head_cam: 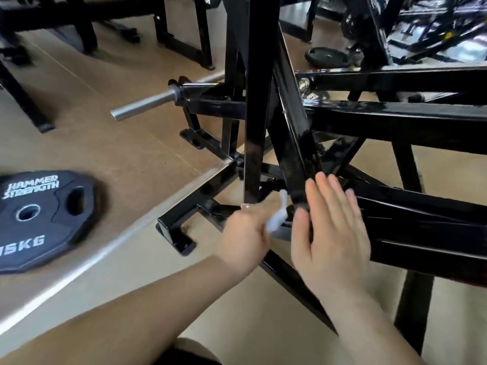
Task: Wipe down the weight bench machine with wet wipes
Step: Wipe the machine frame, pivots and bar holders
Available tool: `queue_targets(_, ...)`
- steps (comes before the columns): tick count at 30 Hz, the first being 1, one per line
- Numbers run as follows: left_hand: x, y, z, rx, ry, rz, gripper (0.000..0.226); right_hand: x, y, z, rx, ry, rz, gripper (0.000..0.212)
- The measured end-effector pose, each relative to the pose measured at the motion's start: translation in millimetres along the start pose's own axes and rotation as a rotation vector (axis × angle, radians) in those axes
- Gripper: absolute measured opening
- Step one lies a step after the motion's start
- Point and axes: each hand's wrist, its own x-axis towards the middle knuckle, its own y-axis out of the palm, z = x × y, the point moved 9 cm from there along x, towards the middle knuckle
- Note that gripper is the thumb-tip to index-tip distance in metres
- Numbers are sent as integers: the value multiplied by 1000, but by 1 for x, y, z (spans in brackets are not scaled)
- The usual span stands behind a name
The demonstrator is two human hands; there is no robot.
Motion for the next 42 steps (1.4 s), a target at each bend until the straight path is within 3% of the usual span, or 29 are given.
queue_targets(1, -2, 21, 3, -22, -31, 110, 24, 3, 1, -5, -42, 15, 15, 51)
queue_targets(3, -16, 58, 19, -191, -190, 355, 56, 4, 1, -9, -86, -6, 24, 51)
queue_targets(5, -25, 72, 26, -279, -198, 428, 69, 4, -3, -11, -59, -21, 4, 49)
queue_targets(8, -24, 78, 42, -281, -184, 402, 75, 5, -8, -13, -21, -9, -42, 47)
queue_targets(12, -5, 83, 50, -386, -282, 398, 49, 5, -8, -11, -17, -18, -102, 44)
queue_targets(13, 2, 81, 51, -405, -296, 358, 54, 4, -7, -11, -25, -16, -105, 43)
queue_targets(15, 5, 79, 48, -344, -236, 262, 64, 3, -4, -9, -62, -12, -90, 45)
queue_targets(18, -9, 79, 35, -261, -101, 209, 56, -2, 6, -4, -148, -28, -20, 53)
queue_targets(22, 1, 79, 39, -216, -36, 278, 53, -2, 9, -3, -206, -35, -59, 54)
queue_targets(25, 16, 92, 71, -222, -215, 378, 69, -4, 9, -2, -203, -43, -92, 53)
queue_targets(29, -18, 81, 53, -187, -108, 277, 55, -4, 7, -2, -190, -42, -140, 51)
queue_targets(32, -36, 78, 51, -230, -144, 352, 56, -3, 9, -2, -210, -50, -166, 50)
queue_targets(38, -31, 77, 42, -165, 30, 374, 61, -3, 11, 0, -177, -23, -137, 52)
queue_targets(42, -34, 77, 66, -82, 53, 433, 66, -4, 10, 1, -150, -11, -64, 57)
